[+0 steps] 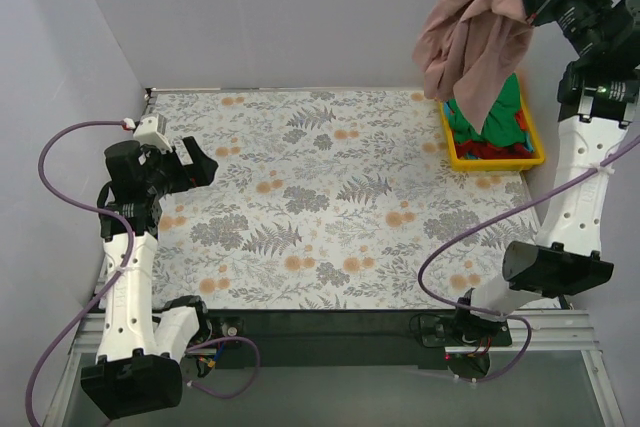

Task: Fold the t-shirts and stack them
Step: Move the tshirt to the center of the board, then flatten the tshirt out

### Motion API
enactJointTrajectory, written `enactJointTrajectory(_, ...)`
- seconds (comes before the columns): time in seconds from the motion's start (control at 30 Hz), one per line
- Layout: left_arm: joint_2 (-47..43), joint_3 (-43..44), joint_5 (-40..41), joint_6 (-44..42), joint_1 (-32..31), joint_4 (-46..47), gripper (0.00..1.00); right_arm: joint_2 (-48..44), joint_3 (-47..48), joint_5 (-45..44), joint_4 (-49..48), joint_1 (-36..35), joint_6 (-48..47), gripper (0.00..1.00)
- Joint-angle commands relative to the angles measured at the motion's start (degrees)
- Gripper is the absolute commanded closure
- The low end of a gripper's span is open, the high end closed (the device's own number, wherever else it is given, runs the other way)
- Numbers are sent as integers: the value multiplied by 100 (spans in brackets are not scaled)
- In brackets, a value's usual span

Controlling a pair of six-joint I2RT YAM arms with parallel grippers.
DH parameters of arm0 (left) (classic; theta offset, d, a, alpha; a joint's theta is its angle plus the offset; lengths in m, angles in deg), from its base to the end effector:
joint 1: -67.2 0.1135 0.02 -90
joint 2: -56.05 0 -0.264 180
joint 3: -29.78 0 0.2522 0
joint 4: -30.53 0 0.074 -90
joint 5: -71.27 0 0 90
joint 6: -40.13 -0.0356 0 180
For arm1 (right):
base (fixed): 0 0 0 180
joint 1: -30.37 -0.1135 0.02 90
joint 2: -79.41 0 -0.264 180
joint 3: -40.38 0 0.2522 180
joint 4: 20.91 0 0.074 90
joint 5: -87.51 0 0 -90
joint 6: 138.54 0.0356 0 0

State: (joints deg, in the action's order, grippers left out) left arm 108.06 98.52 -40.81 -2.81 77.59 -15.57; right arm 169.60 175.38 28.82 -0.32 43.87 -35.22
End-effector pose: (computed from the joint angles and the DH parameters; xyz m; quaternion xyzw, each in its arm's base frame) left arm 0.1915 0.0215 0.3417 -0.3224 0.7895 -0.3128 0.4183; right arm 0.2912 -0.0509 0.5981 -0.0991 0.5612 0.1453 0.8088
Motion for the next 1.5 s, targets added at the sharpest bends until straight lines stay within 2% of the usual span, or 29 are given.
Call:
enactJointTrajectory(0.0, -33, 381, -68, 66, -2, 61, 2, -625, -449, 428, -771, -557, 268, 99)
enactJointTrajectory(0.1, -15, 461, -120, 83, 7, -18, 2, -1185, -1555, 385, -692, -1426, -276, 99)
enactJointTrajectory(0.13, -7, 504, -207, 92, 7, -62, 2, -1319, -1889, 193, -553, -1977, -451, 99)
enactJointTrajectory(0.17, 20, 540, -278, 66, 15, -106, 2, -1572, -2632, 69, -490, -2200, -671, 93)
enactJointTrajectory(0.2, 29, 566, -392, 31, 7, -158, 2, -1688, -2970, -45, -481, -2533, -908, 52)
enactJointTrajectory(0.27, 46, 637, -734, -179, 7, -281, 2, -1873, -3604, 312, -272, -2702, -1155, 8)
enactJointTrajectory(0.3, 20, 645, -849, -294, 7, -325, 2, -1909, -4007, 532, -96, -2781, -1565, 2)
enactJointTrajectory(0.37, -15, 593, -1199, -766, 7, -431, 2, -1979, -4317, 894, 491, -2782, -1832, 2)
enactJointTrajectory(0.57, 160, 330, -2088, -2341, 7, -1213, 2, -2042, -5381, 183, 1836, -2712, -2720, 3)
enactJointTrajectory(0.63, 405, 198, -2431, -2877, 7, -1379, 2, -1918, -5740, -62, 2049, -2668, -2887, 8)
enactJointTrajectory(0.7, 616, 31, -2607, -3211, -11, -1381, 8, -1664, -5917, -160, 2313, -2598, -3185, 18)
enactJointTrajectory(0.8, 1205, -14, -2564, -3300, -221, -1126, 17, -1295, -6129, -695, 2367, -2396, -3336, 23)
enactJointTrajectory(0.9, 1899, 100, -2284, -3310, -608, -854, 22, -820, -6041, -916, 2507, -1948, -3371, 28)
enactJointTrajectory(1.03, 2611, 206, -1791, -3020, -1195, -65, 23, -310, -5892, -1222, 2569, -1579, -3494, 30)
enactJointTrajectory(1.2, 3613, 601, -957, -2660, -1671, 570, 23, 507, -5436, -1241, 2551, -1578, -3477, 32)
enactJointTrajectory(1.33, 4492, 1250, -981, -2361, -1857, 799, 23, 947, -5277, -1110, 2481, -1587, -3450, 33)
enactJointTrajectory(1.47, 5133, 2024, -1465, -2044, -1936, 825, 24, 1351, -5224, -1180, 2437, -1587, -3511, 36)
